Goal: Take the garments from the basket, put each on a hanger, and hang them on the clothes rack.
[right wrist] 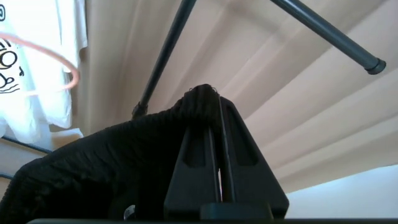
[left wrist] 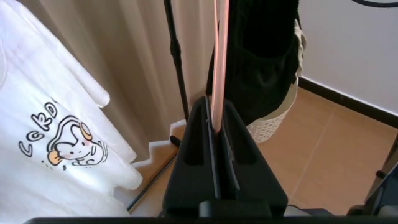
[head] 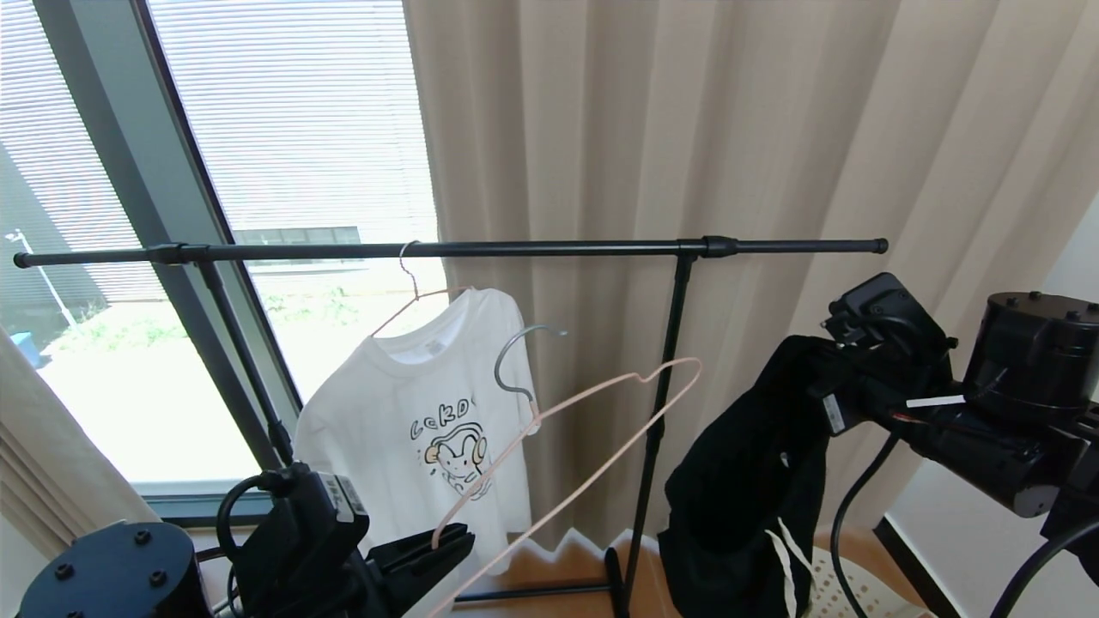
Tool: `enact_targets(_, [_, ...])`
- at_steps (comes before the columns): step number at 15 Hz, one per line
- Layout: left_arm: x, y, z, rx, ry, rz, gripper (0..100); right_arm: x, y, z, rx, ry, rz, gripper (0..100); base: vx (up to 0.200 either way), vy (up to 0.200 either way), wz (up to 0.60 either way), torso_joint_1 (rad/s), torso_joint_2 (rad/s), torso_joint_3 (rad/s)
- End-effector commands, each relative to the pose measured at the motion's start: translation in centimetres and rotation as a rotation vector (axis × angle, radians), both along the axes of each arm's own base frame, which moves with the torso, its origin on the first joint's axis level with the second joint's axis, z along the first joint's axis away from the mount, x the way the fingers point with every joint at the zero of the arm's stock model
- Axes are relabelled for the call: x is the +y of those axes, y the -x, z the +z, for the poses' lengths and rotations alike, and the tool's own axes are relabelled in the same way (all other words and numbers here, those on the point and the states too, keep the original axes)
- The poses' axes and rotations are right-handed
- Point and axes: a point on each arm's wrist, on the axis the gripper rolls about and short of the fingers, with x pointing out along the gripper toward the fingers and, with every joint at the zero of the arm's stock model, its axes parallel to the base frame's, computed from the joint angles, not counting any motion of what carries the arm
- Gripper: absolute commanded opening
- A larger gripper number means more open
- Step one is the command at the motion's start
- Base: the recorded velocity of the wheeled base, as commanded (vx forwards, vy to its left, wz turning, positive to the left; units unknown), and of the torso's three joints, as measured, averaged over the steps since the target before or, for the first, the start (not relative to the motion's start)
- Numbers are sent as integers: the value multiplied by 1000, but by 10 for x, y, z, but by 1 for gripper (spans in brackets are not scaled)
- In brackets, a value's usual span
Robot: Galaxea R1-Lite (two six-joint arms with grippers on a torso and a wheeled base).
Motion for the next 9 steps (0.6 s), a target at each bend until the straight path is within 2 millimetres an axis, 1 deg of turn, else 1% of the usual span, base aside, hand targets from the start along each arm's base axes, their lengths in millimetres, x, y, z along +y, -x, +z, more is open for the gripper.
enact_targets(1, [-3,3,-3,31,-9,-24,0,3,-3,-1,2,4,-2,0,0,0,0,0,0,0])
enact_targets(3, [-7,7,-4,43,-18,-52,0,4,-7,-3,3,13,-41,0,0,0,0,0,0,0])
enact_targets(5, [-9,10,-5,55,-15,-67,0,6,-12,-9,21,21,-51,0,0,0,0,0,0,0])
enact_targets(9, [-12,12,-6,67,-13,-85,0,17,-11,-11,26,29,-31,0,0,0,0,0,0,0])
